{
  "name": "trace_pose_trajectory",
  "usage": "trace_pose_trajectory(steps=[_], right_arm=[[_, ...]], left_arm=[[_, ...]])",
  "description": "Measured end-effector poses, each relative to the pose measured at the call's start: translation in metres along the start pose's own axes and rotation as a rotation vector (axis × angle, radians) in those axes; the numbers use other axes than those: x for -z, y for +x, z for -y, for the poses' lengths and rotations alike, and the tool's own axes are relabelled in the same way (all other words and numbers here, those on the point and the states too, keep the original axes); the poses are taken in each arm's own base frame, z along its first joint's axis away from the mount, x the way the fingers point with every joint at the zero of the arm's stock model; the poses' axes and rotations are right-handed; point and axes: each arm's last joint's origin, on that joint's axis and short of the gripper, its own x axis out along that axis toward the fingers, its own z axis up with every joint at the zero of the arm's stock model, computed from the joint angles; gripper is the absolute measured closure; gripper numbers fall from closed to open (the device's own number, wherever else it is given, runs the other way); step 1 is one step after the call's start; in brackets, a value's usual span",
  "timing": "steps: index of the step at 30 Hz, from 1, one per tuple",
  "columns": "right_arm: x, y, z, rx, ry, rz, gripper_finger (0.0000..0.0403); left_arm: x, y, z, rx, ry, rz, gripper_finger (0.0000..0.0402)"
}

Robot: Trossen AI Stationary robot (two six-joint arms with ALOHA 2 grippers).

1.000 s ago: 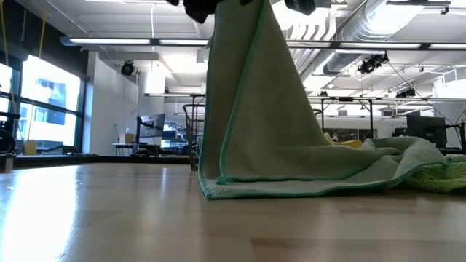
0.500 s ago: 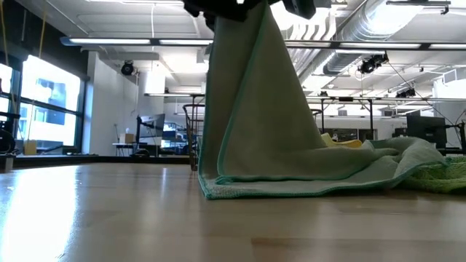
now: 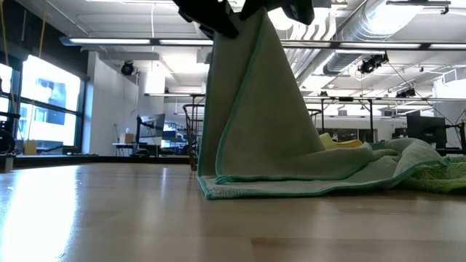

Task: Fold microfiber towels
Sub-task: Fold the light green towel

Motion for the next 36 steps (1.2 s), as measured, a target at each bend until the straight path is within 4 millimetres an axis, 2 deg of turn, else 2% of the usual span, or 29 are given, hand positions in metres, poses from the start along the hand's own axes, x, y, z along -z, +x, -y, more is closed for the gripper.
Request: trace_pose_trajectory(steps=[8, 14, 22, 27, 32, 36], right_arm=[[0.0, 0.005, 0.0, 0.026, -0.005, 0.018, 0.0403], [0.0, 0.006, 0.0, 0.059, 0.0, 0.038, 0.0392], [0.005, 0.008, 0.004, 0.107, 0.024, -0.007, 0.0317], [0.007, 0.009, 0.005, 0.127, 0.031, -0.01, 0.0293], [0.026, 0.002, -0.008, 0.115, 0.061, -0.071, 0.029], [0.051, -0.01, -0.025, 0.173, -0.021, -0.025, 0.029]], left_arm=[[0.003, 0.0, 0.001, 0.009, -0.036, -0.028, 0.0396], [0.003, -0.001, 0.001, 0.011, -0.063, -0.036, 0.04], [0.003, -0.001, 0.001, 0.011, -0.108, -0.036, 0.0401], [0.004, -0.001, 0.001, 0.004, -0.124, -0.039, 0.0401], [0.006, -0.001, 0.0, -0.038, -0.135, -0.066, 0.0401], [0.008, -0.001, 0.0, -0.042, -0.133, -0.087, 0.0401]])
